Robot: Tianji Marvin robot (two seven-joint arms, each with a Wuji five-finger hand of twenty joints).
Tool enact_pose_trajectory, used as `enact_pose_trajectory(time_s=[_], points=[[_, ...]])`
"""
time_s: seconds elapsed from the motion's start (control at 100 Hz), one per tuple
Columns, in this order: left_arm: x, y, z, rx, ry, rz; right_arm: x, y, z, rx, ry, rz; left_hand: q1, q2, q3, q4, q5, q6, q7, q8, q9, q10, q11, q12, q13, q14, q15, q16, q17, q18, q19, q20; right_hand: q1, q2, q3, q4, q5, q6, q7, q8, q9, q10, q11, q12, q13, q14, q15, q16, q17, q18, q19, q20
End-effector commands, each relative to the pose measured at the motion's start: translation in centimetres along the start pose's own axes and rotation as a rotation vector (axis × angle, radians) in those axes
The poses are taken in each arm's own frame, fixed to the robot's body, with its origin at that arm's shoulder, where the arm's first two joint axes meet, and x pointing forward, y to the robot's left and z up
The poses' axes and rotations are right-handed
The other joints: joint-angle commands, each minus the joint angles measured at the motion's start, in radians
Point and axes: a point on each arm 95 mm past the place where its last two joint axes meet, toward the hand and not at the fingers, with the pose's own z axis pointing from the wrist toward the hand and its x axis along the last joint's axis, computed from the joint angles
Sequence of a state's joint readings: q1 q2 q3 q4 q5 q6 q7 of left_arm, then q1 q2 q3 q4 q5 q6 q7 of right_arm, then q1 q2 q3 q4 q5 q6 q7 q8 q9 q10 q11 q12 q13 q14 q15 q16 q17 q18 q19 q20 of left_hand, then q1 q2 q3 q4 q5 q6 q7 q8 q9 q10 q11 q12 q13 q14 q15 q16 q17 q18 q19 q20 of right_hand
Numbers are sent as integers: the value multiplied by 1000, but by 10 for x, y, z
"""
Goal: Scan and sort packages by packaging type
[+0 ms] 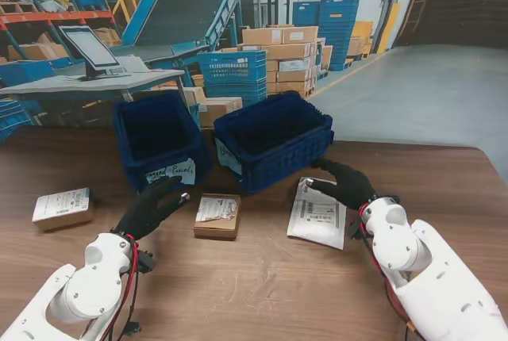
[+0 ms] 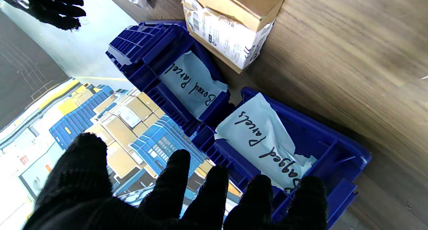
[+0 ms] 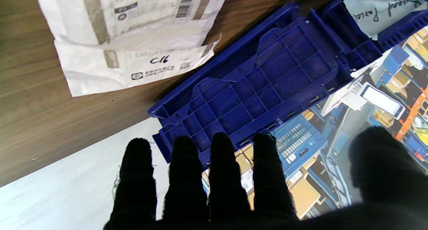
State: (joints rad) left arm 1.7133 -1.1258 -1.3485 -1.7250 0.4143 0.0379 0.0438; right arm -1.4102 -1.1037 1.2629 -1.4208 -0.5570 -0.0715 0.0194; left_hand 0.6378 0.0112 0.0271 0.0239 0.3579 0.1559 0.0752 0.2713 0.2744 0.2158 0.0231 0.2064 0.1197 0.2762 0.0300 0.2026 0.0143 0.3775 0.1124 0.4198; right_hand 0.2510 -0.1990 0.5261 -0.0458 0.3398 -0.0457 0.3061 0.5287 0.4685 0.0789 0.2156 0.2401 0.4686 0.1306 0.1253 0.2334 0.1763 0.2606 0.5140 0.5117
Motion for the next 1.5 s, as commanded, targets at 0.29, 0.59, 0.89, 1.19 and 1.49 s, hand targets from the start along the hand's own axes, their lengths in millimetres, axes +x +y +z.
enact_pose_trajectory(time_s=[0.29, 0.59, 0.89, 1.19, 1.49], points=[[5, 2, -3, -4, 12, -6, -14, 1, 38, 39, 16, -109, 3, 9, -29, 24, 3, -7, 1, 10, -2, 4, -9, 6, -9, 10, 5, 6, -12, 6, 17, -2, 24, -32, 21, 41, 20, -12, 27, 11, 0, 7, 55, 14, 18, -29, 16, 4, 9, -23, -7, -8], [10, 2, -2, 8, 22, -1, -31, -2, 58, 103, 24, -184, 2, 8, -29, 24, 4, -7, 1, 10, 0, 3, -9, 7, -7, 9, 5, 6, -11, 6, 17, -2, 30, -38, 18, 40, 15, -7, 38, 13, -11, 6, 86, 14, 11, -33, 24, 2, -30, -17, -25, -23], [15, 4, -6, 21, 42, 16, -46, -7, 70, 192, 42, -202, 2, 8, -29, 24, 5, -7, 2, 10, -1, 4, -9, 7, -8, 9, 5, 6, -10, 7, 18, -2, 28, -37, 16, 39, 5, -7, 39, 10, -25, 6, 94, 8, -1, -33, 24, 0, -30, -25, -22, -28], [17, 3, -10, 38, 49, 25, -57, -13, 80, 258, 45, -221, 1, 8, -28, 24, 5, -6, 2, 10, 1, 5, -9, 6, -7, 11, 6, 6, -10, 8, 19, -3, 29, -40, 17, 40, -2, -6, 39, 9, -31, 5, 98, 4, -5, -37, 26, -2, -34, -26, -20, -31], [16, 3, -11, 24, 73, 14, -65, -19, 82, 351, 41, -256, -1, 9, -28, 26, 4, -8, 1, 10, -5, 3, -10, 6, -8, 10, 5, 5, -9, 8, 20, -3, 33, -39, 17, 40, 1, -4, 42, 9, -35, 7, 120, 17, 13, -37, 49, 14, -22, -26, 1, -22]])
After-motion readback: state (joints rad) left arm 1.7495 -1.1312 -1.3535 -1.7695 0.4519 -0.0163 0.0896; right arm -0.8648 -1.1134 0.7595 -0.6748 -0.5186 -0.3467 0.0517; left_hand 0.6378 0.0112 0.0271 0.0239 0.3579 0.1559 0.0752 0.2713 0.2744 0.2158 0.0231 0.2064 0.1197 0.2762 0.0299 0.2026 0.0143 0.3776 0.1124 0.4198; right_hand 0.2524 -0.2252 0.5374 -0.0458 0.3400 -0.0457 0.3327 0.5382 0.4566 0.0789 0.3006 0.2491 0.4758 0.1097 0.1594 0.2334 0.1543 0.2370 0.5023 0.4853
